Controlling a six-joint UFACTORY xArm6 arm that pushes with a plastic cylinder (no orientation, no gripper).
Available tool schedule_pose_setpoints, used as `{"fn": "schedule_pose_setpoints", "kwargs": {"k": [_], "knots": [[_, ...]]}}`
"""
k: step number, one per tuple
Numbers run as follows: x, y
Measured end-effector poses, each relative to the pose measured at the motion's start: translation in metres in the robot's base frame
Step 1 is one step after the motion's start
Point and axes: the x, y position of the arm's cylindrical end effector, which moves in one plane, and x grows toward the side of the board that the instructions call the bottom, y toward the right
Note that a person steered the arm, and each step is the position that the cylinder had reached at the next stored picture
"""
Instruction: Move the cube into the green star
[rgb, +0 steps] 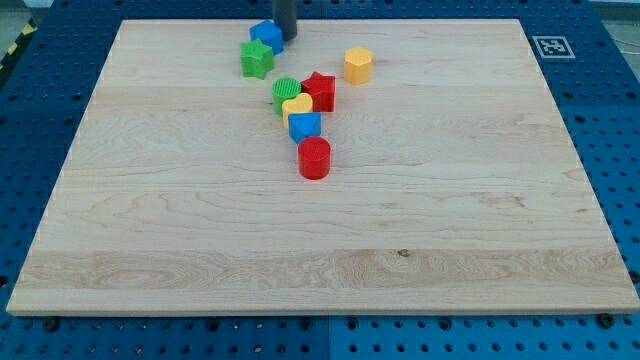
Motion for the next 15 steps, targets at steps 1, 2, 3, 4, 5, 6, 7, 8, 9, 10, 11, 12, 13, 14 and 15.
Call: {"fn": "schedule_pose_setpoints", "kwargs": {"k": [1, 2, 3, 4, 5, 6, 7, 8, 9, 10, 11, 12, 13, 14, 15], "knots": [[-0.004, -0.032], [-0.004, -0.046], [-0.004, -0.052], [-0.004, -0.065], [0.0, -0.069], [0.022, -0.068], [0.042, -0.063], [0.059, -0.057], [0.076, -0.051], [0.09, -0.044], [0.103, -0.035], [0.116, -0.021], [0.122, -0.022], [0.105, -0.077], [0.085, -0.131]]}}
